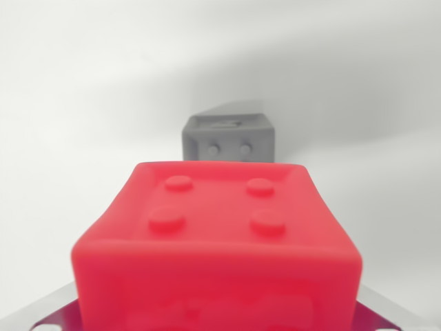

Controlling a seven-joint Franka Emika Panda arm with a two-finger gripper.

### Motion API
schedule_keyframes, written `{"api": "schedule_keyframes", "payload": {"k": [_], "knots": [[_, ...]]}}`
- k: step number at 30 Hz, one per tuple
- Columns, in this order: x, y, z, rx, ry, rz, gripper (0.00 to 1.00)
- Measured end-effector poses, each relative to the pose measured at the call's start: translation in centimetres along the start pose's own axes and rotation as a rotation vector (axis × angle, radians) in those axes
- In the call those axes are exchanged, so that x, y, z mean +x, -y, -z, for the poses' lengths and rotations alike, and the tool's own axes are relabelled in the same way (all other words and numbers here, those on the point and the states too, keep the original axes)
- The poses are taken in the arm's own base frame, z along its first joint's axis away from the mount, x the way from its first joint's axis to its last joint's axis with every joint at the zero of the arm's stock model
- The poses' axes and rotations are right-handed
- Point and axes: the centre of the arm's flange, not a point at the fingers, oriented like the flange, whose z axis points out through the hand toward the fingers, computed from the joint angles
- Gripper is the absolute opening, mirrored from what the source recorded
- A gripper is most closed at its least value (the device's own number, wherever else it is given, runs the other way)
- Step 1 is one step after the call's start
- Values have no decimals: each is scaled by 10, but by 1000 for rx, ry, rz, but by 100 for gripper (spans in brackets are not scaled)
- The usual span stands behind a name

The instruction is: Destack cube

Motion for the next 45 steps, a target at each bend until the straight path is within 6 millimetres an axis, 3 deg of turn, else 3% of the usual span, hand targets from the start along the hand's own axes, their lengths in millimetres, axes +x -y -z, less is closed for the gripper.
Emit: {"api": "schedule_keyframes", "payload": {"k": [8, 45], "knots": [[1, 0, 21, 4, -2, 2, 0], [66, -15, -1, -7, 1, -22, 0]]}}
